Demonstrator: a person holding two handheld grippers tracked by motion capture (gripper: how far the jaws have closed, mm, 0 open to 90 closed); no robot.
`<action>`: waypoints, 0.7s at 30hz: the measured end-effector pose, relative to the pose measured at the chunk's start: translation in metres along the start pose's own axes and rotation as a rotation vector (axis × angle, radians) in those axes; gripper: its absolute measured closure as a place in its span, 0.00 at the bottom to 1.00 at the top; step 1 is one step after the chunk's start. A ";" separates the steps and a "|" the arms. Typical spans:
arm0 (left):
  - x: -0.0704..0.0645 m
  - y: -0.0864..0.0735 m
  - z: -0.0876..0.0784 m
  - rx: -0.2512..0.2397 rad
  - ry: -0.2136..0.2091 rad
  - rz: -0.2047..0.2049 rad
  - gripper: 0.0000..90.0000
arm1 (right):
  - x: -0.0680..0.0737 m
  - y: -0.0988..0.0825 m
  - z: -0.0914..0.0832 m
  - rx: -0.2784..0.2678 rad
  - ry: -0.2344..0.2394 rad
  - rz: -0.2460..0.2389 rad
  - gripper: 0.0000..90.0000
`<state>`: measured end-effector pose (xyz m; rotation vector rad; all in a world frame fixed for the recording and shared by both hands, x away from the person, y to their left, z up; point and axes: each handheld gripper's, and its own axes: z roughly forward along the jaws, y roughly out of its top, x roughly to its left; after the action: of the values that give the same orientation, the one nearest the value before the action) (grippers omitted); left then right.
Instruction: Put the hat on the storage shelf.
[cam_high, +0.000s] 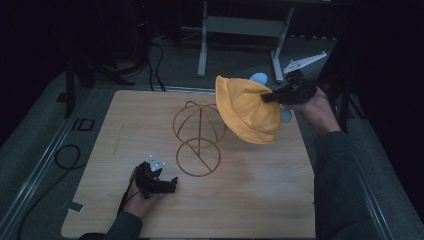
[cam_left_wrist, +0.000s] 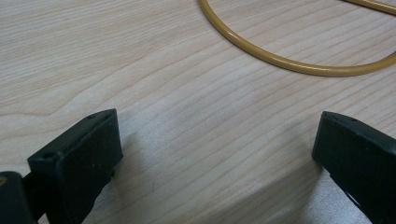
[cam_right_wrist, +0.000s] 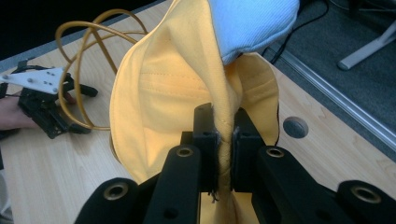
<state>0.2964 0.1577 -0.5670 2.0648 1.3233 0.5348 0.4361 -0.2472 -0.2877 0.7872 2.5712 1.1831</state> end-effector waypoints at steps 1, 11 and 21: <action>0.000 0.000 0.000 0.000 0.000 0.000 0.02 | 0.002 0.002 0.000 -0.002 -0.001 -0.006 0.93; 0.000 0.000 0.000 0.000 -0.001 0.002 0.02 | 0.013 0.022 -0.005 -0.034 0.033 -0.040 0.93; 0.000 0.000 0.000 -0.001 0.000 0.000 0.02 | 0.032 0.041 0.011 -0.008 0.055 -0.106 0.93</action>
<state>0.2965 0.1575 -0.5670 2.0643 1.3222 0.5354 0.4295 -0.2003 -0.2627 0.6174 2.6145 1.1978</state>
